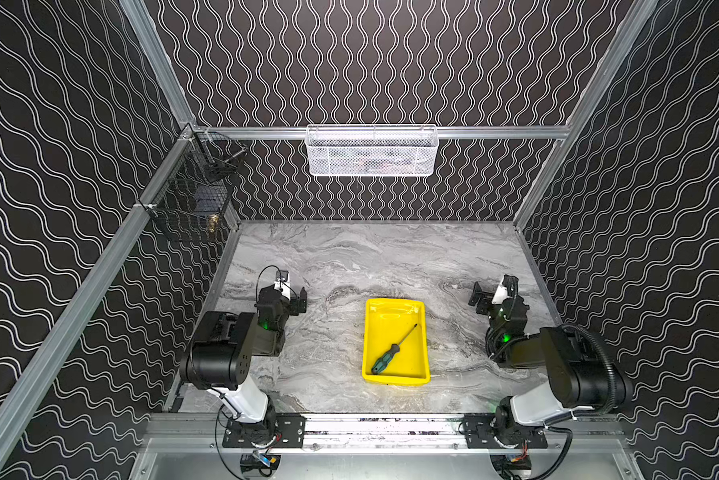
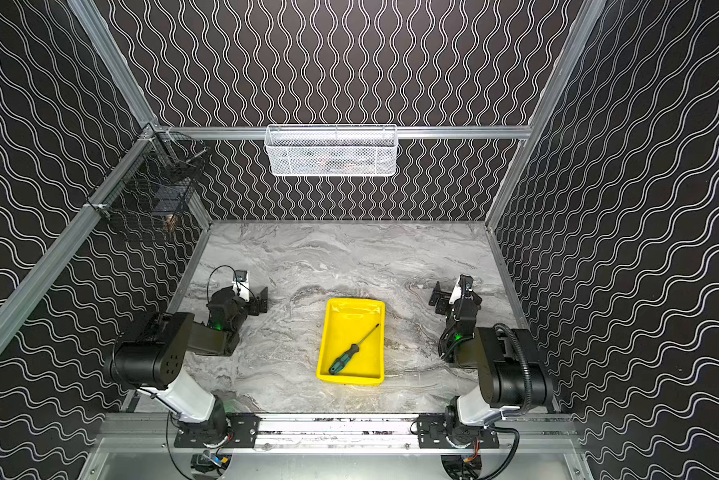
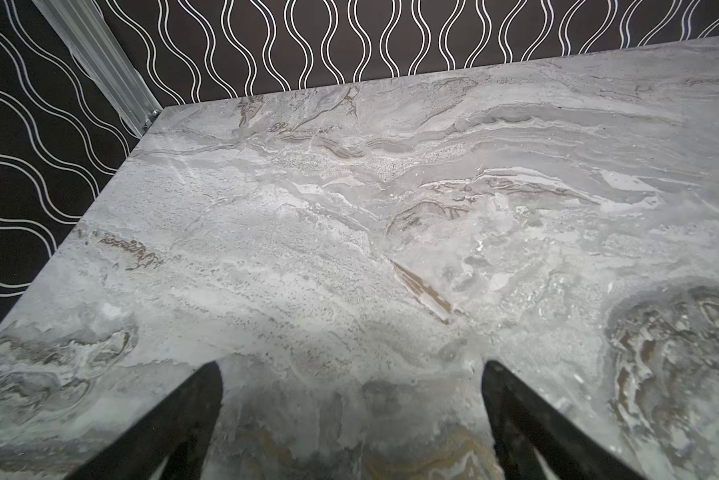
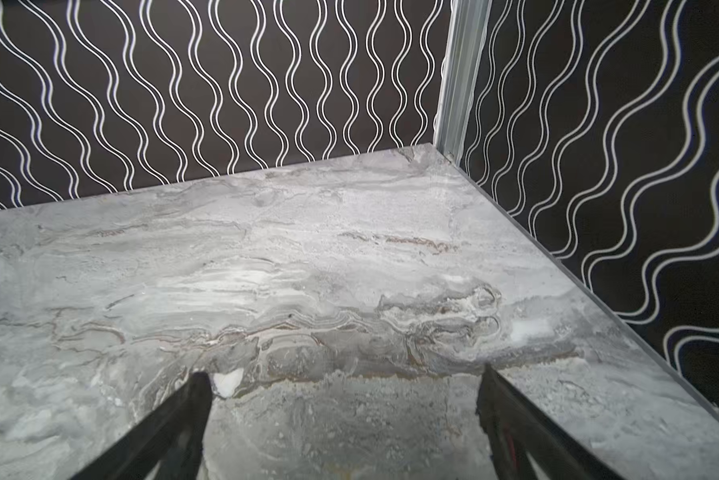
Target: Put the screwdriver in the bin
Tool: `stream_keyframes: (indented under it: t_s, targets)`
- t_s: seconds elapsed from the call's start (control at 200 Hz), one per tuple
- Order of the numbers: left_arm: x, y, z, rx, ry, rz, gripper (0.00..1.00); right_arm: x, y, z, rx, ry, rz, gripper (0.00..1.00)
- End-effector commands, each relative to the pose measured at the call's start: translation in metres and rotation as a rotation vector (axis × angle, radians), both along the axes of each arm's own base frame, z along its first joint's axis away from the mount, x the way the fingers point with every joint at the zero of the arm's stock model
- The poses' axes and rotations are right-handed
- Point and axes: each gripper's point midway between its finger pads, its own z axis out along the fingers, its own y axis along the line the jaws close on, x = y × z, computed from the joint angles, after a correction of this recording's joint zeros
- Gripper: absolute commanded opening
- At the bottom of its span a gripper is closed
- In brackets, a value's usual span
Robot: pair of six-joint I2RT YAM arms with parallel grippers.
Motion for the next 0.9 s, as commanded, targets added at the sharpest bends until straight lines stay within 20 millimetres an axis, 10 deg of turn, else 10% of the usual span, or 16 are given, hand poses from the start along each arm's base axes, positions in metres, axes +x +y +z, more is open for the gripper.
stream_keyframes:
  t_s: [0.0,0.891]
  targets:
    - [0.003,0.001,0.007,0.007,-0.030,0.001,0.99,0.002,-0.001,0.011,0.009,-0.045,-0.005,1.00]
    - [0.004,0.000,0.005,0.007,-0.021,-0.002,0.99,0.005,0.012,0.011,-0.002,-0.044,0.075,1.00]
